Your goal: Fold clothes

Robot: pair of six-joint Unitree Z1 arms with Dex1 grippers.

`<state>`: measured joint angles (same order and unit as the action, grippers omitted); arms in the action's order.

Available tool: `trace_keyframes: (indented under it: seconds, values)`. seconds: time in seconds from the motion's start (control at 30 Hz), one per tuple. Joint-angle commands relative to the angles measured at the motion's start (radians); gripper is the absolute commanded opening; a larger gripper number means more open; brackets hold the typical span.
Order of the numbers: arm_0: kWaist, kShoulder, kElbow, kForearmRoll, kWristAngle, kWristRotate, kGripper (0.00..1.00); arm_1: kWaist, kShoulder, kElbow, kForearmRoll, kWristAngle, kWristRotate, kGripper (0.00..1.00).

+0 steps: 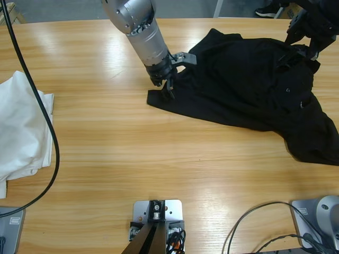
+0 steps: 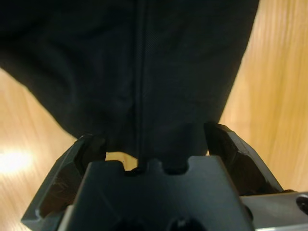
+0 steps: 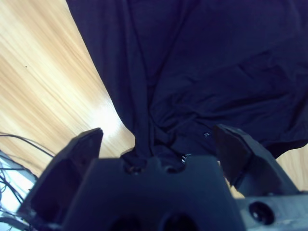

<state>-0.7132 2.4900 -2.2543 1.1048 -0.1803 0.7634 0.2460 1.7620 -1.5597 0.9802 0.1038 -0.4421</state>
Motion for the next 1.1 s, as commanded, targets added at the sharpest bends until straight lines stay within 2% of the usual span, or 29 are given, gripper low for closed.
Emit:
trace_keyframes:
  seconds: [0.03, 0.2, 0.23, 0.3, 0.47, 0.53, 0.67, 0.73, 1.0, 1.07, 1.1]
  values:
    - [0.003, 0.067, 0.026, 0.018, 0.059, 0.014, 0.729, 0.009, 0.047, 0.036, -0.012, 0.022, 0.013, 0.899]
    - [0.008, 0.062, 0.041, 0.067, 0.088, 0.004, 0.733, 0.007, 0.036, 0.051, -0.019, 0.022, 0.013, 0.899]
    - [0.004, 0.063, 0.042, 0.067, 0.077, 0.001, 0.753, 0.007, 0.036, 0.052, -0.02, 0.022, 0.013, 0.899]
    - [-0.009, 0.066, 0.066, 0.068, 0.062, 0.005, 0.882, 0.006, 0.032, 0.053, -0.02, 0.022, 0.013, 0.899]
    - [-0.011, 0.064, 0.063, 0.067, 0.058, 0.003, 0.894, 0.004, 0.034, 0.062, -0.029, 0.022, 0.013, 0.898]
    - [-0.01, 0.06, 0.068, 0.07, 0.057, 0.007, 0.841, 0.004, 0.033, 0.061, -0.029, 0.022, 0.014, 0.892]
    - [-0.009, 0.056, 0.078, 0.073, 0.074, 0.019, 0.642, 0.002, 0.034, 0.065, -0.036, 0.022, 0.019, 0.89]
    - [-0.01, 0.048, 0.094, 0.073, 0.086, 0.048, 0.494, 0.001, 0.034, 0.068, -0.039, 0.022, 0.021, 0.89]
    - [-0.011, 0.038, 0.119, 0.075, 0.127, 0.064, 0.484, -0.001, 0.031, 0.093, -0.059, 0.022, 0.026, 0.89]
    - [-0.011, 0.034, 0.119, 0.083, 0.138, 0.061, 0.251, -0.001, 0.031, 0.096, -0.061, 0.022, 0.028, 0.89]
    - [-0.013, 0.032, 0.119, 0.09, 0.139, 0.062, 0.236, -0.001, 0.031, 0.096, -0.063, 0.022, 0.028, 0.89]
